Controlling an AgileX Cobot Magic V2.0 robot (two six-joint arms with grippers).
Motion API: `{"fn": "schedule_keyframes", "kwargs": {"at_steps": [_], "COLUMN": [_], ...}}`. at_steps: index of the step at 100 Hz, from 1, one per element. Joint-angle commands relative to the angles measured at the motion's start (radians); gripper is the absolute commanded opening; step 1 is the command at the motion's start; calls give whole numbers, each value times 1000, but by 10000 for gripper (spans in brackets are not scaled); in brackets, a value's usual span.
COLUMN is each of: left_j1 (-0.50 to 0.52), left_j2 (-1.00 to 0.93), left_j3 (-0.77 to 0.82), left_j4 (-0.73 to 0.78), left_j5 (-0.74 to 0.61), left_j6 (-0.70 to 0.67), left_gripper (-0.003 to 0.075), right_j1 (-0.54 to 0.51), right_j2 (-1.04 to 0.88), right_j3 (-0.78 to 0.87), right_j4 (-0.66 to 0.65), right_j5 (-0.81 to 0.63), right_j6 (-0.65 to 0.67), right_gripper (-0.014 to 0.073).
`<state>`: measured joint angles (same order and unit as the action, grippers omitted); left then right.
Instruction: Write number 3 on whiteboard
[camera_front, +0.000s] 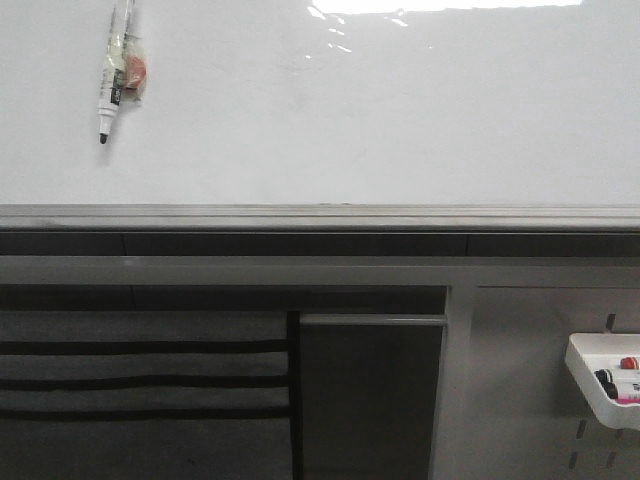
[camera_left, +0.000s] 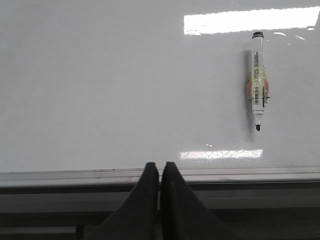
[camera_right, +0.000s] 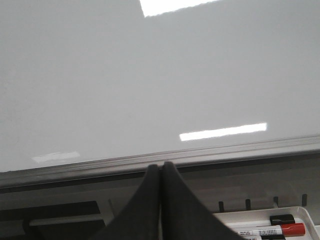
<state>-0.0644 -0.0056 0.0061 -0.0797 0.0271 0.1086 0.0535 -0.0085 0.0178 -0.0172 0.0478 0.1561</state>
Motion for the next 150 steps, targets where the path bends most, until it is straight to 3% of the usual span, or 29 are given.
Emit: {"fn": "schedule_keyframes", "kwargs": {"at_steps": [1, 102, 132, 150], "left_j1": [1, 1, 1, 1], "left_j2": [-32, -32, -32, -27], "left_j3": [2, 2, -19, -147], "left_j4": [-8, -8, -72, -110], "left_j5": [-78, -80, -81, 48], "left_j6": [-6, -6, -6, -6], "left_gripper": [-18, -18, -18, -18], "right_j1": [-7, -7, -7, -7], "right_j2": [-21, -21, -21, -15], "right_j3": [22, 22, 16, -104], "right_j4": [1, 1, -77, -74], "right_j5": [-82, -95, -117, -48], "right_j6": [-3, -4, -15, -15], "right_gripper": [-74, -74, -74, -74]}}
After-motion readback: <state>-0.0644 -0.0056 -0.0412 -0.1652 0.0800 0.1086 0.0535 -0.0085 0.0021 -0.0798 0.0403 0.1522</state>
